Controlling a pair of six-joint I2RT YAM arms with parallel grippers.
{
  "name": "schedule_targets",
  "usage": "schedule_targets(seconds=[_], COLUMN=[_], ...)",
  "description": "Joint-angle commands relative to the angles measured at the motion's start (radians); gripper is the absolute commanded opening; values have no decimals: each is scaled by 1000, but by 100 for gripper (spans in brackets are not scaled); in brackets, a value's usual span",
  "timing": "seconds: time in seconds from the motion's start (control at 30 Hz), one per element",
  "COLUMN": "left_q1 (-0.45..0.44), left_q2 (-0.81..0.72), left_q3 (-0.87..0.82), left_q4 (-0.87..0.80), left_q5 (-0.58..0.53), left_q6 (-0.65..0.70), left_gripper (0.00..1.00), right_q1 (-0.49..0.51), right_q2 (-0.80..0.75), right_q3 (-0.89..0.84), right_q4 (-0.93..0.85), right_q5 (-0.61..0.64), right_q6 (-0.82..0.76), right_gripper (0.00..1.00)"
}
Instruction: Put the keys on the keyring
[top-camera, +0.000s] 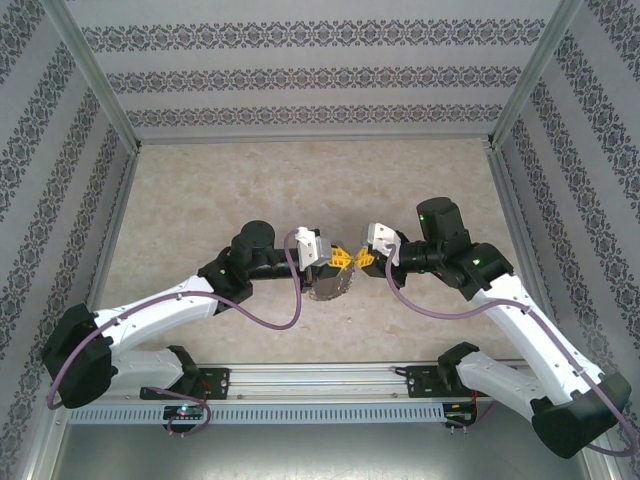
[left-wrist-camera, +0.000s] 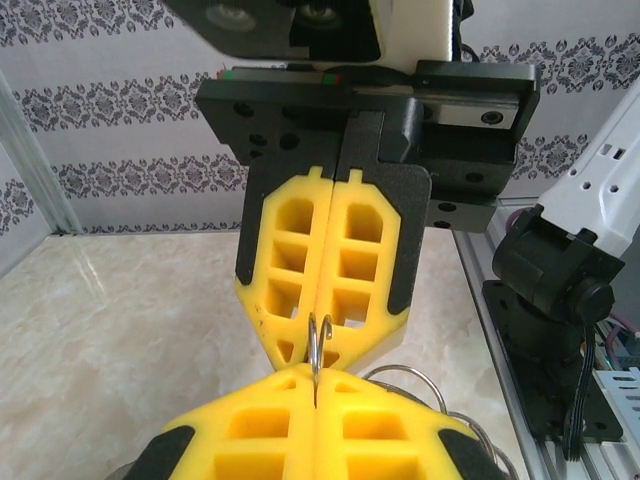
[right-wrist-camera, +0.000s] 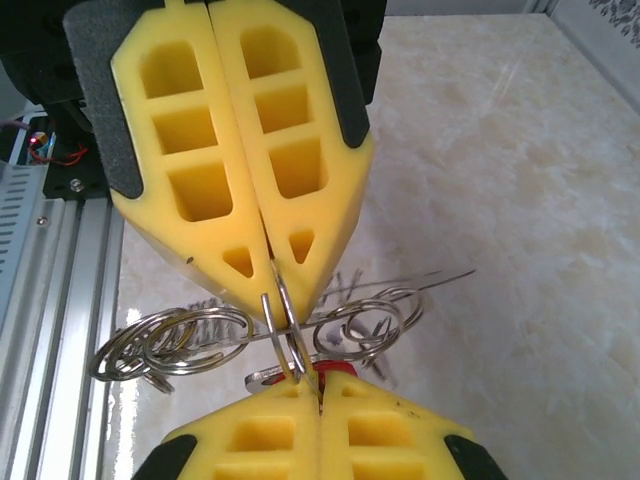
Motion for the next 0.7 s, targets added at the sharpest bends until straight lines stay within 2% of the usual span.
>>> schedule_targets(seconds=[0.0,0.27,0.4,0.67], left_q1=[-13,-13,-14,-13], left_q2=[10,23,25,16], left_q3=[40,39,37,37], left_q4=[137,175,181,176], left_q5=[59,96,92,79], left_q6=[-8,-22,-29,-42], left_gripper=[0,0,0,0], right_q1=[4,7,4,-17], right_q2=[19,67,53,-62], right_q3=[25,40,41,17], right_q4=[14,-39,-19,-15], right_q5=[-131,-193,-162,-68], right_q6=[27,34,41,-13], right_gripper=[0,3,16,25])
